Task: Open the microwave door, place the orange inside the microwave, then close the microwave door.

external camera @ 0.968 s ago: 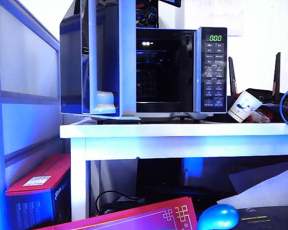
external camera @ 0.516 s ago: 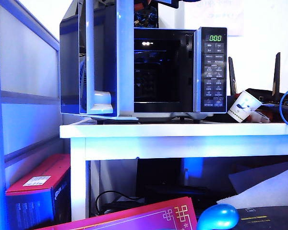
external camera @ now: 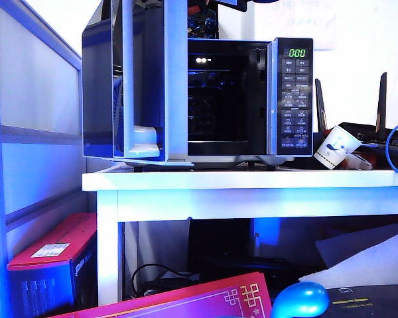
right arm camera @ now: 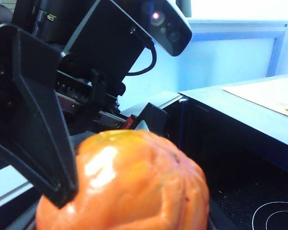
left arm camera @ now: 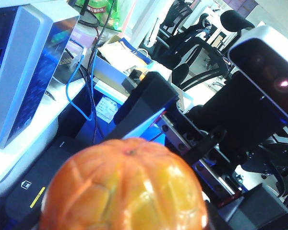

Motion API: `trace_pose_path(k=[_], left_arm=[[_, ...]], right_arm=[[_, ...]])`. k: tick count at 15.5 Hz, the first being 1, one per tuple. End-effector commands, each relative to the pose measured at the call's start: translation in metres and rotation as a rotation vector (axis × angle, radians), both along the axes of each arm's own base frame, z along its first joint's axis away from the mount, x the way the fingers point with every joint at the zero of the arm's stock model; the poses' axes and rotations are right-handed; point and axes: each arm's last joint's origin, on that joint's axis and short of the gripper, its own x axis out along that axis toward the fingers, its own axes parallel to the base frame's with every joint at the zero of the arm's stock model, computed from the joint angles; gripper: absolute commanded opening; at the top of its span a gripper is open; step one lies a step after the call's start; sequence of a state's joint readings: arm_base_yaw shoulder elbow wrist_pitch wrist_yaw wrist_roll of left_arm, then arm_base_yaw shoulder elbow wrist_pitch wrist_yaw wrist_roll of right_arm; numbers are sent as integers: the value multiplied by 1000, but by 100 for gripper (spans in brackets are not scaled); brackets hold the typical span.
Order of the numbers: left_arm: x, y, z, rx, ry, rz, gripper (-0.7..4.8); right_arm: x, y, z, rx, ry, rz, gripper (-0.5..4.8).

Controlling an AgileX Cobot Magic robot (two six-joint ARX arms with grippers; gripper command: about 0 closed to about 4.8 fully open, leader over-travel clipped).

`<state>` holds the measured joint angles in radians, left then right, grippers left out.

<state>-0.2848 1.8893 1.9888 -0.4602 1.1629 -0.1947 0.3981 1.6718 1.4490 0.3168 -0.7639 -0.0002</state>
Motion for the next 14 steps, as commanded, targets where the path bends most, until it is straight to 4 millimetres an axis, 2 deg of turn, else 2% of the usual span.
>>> trace_pose_path(k=[1,2,4,5,6,10,14], left_arm=[[-5,-4,7,-26,-39,-55,192],[-5,-4,7,-28,-46,-55,251],[-4,-4,7,-22,-50,-36,417],[-4,-4,7,-16,-51,-18,463],[-3,-4,7,-12,-53,-6,479],[-2,-4,8,1,-103,24,479],[-1,-4,8,10,-142,46,479]], right_arm=[[1,1,0,1,0,-10,198],[1,1,0,1,0,-10,198],[1,1,0,2,-1,-10,198],[1,0,0,2,-2,-11,198],[1,0,0,2,-2,-11,198],[3,-5,1,4,-5,-44,198],[12,-24,-2,-11,27,-98,198]])
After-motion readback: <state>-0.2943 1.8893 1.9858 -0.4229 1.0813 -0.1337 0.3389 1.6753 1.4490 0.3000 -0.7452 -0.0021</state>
